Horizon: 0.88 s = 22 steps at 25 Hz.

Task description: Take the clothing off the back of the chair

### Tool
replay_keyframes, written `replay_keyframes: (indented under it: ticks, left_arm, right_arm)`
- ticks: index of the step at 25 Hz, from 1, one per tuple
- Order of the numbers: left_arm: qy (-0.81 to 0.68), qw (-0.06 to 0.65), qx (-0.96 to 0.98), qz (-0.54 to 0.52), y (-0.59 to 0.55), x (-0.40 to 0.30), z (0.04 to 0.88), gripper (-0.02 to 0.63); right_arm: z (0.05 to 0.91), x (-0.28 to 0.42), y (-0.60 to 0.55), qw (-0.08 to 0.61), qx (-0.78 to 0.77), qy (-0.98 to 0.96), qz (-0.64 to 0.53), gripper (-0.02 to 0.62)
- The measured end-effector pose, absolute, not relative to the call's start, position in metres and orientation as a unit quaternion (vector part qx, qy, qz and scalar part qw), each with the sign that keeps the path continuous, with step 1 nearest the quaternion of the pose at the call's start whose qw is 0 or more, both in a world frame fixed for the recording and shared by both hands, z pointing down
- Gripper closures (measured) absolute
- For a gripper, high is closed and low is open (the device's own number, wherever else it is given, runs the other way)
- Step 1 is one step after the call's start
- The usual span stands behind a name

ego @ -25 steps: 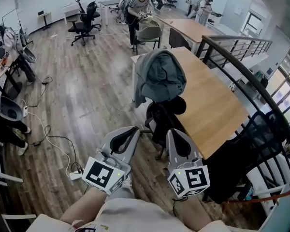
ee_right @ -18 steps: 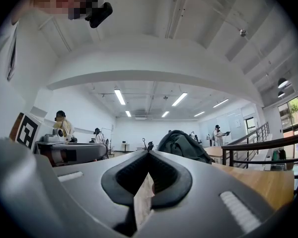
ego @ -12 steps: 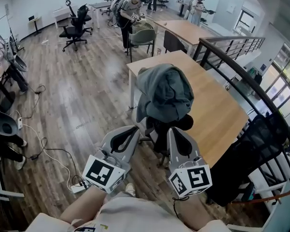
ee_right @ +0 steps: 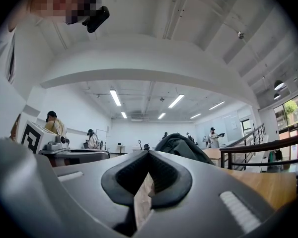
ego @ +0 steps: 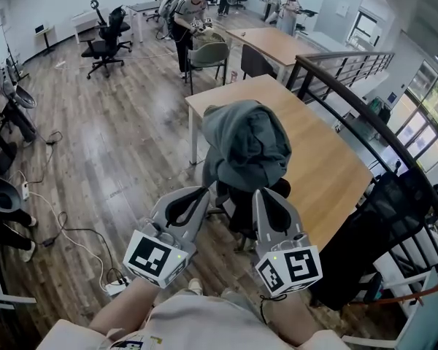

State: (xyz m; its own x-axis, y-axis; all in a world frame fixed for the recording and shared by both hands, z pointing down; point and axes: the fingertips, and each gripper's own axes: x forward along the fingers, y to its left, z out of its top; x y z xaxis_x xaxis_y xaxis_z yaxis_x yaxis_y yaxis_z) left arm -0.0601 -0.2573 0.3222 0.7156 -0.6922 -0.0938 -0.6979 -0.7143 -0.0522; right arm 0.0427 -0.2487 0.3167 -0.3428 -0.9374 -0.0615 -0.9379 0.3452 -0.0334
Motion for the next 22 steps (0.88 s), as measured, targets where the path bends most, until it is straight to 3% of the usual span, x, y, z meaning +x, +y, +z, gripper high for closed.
replay_keyframes:
  ticks: [22]
  left_arm:
    - [0.404, 0.055, -0.912, 0.046, -0.280, -0.012, 0.306, 0.603]
  right_arm:
    - [0.313, 0.110, -0.282, 0.034, -0.559, 0.828, 0.009, 0.595]
